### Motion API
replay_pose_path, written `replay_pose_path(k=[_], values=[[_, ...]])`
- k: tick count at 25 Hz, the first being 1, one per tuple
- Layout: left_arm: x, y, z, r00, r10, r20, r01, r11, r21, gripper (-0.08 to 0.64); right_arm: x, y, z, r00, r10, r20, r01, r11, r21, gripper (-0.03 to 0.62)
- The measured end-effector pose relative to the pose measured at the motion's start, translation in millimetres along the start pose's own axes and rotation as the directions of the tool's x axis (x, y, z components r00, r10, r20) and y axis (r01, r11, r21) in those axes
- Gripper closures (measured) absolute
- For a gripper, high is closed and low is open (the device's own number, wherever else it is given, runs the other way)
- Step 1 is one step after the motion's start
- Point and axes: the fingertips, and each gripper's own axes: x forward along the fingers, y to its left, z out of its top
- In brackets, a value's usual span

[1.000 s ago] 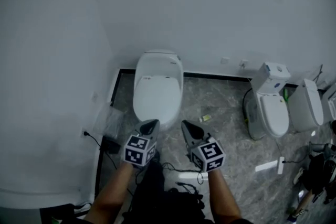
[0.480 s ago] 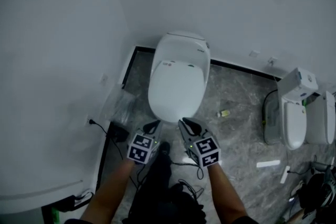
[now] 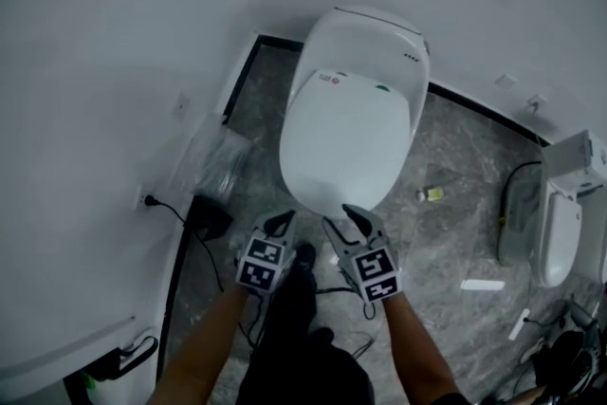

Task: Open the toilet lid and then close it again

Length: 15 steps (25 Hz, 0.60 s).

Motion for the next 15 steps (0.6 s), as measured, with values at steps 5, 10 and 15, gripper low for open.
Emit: replay_pose_path(k=[5, 10, 15], values=[[40.7, 21.0, -33.9, 1.0, 0.008, -0.029, -0.008, 1.0, -0.027, 0.555, 47.5, -7.7, -40.5, 0.999, 0.017, -0.042, -0.019, 0.999, -0.033, 0.375], [68.5, 36.1, -65.8, 0.999, 0.015, -0.052, -0.017, 0.999, -0.028, 0.555, 79.9, -11.2, -70.6, 0.998, -0.011, -0.065, 0.001, 0.988, -0.152, 0.311], [89.9, 39.1, -83.9, 0.999, 0.015, -0.044, -0.017, 0.999, -0.036, 0.555, 95.2, -9.1, -83.1, 0.999, -0.018, -0.046, 0.003, 0.954, -0.3, 0.281]])
